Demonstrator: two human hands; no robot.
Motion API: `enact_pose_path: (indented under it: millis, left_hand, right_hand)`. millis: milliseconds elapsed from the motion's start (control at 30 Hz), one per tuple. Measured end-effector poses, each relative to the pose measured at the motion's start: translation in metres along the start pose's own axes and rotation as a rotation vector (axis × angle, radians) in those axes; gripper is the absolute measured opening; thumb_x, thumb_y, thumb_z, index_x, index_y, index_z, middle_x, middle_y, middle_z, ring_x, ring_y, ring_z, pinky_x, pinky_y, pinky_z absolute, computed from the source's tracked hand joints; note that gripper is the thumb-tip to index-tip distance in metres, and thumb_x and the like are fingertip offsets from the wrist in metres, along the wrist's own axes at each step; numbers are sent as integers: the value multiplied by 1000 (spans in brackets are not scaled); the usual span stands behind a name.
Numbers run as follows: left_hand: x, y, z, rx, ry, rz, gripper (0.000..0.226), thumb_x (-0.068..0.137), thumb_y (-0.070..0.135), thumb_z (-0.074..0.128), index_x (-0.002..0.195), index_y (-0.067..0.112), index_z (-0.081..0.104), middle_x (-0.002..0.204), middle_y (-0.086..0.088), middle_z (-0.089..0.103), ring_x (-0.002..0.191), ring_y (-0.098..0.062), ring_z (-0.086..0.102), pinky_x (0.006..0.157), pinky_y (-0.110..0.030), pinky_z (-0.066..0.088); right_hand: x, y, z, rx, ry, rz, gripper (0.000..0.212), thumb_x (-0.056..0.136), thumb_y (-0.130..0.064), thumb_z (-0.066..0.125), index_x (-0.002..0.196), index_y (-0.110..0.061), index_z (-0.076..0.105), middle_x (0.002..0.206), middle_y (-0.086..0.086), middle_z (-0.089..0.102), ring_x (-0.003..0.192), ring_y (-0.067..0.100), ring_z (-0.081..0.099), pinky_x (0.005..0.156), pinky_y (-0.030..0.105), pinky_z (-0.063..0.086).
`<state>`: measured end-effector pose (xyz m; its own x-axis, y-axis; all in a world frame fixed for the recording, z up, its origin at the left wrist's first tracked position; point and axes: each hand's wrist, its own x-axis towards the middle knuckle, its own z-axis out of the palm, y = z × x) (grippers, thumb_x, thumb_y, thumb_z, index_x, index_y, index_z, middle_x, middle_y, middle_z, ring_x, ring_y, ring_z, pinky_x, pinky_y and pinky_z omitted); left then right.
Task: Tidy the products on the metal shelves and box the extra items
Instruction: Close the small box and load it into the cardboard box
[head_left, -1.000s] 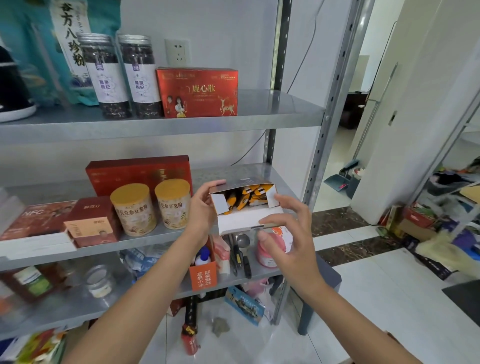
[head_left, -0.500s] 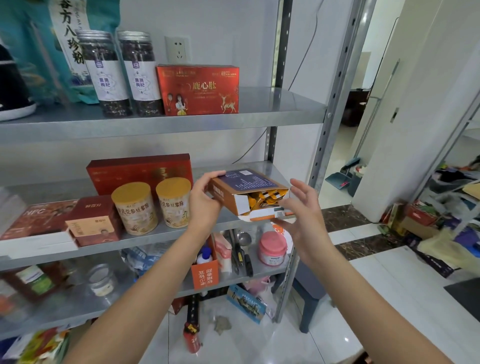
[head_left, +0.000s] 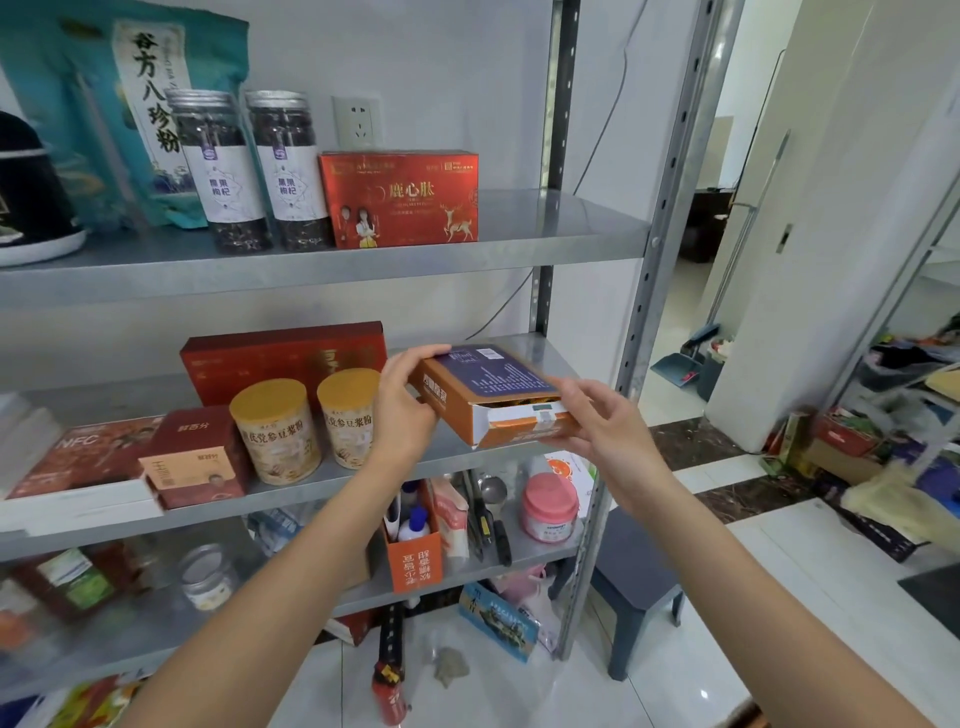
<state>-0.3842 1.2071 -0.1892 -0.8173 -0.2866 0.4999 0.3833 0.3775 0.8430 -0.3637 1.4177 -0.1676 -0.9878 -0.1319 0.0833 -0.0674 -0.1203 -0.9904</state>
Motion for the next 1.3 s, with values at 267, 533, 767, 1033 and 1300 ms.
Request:
enact_pose_path:
  millis: [267, 533, 767, 1033, 1300]
  left_hand:
    - [-7, 5, 5, 103, 33, 26, 49, 80, -13, 67, 112, 23, 63, 117, -5, 55, 104, -8, 49, 84, -8, 43]
    - [-36, 17, 31, 216, 201, 2, 56, 77, -14, 69, 119, 21, 63, 122, -3, 42, 116, -18, 44, 97, -33, 48]
    - [-41, 25, 10, -274, -58, -188, 81, 77, -19, 63, 139, 30, 43, 130, 2, 44, 121, -8, 49, 91, -23, 51]
    - [-30, 28, -3, -670, -181, -632, 45, 95, 41, 56, 134, 19, 54, 119, -7, 69, 111, -25, 66, 89, -42, 54]
    - [-36, 22, 11, -531, -191, -668, 17, 103, 32, 44, 113, 42, 54, 89, 12, 76, 79, -5, 73, 61, -24, 56]
  right_hand:
    - [-3, 7, 15, 89, 223, 35, 27, 94, -32, 60, 114, -15, 56, 112, 14, 68, 85, 16, 72, 60, 22, 57]
    - [-6, 8, 41, 553, 440, 226, 16, 103, -21, 46, 118, -24, 46, 101, 5, 64, 76, 15, 66, 59, 29, 54]
    - [-5, 2, 16, 516, 241, 198, 17, 104, -15, 42, 105, -27, 55, 88, 1, 73, 76, 15, 69, 66, 31, 56]
    - [-1, 6, -13, 349, 13, 111, 47, 104, -16, 39, 81, -36, 74, 87, -2, 76, 78, 12, 73, 61, 30, 60]
    - [1, 4, -16, 185, 0, 105, 31, 102, -32, 44, 95, -57, 61, 98, -3, 76, 85, 14, 73, 62, 28, 60]
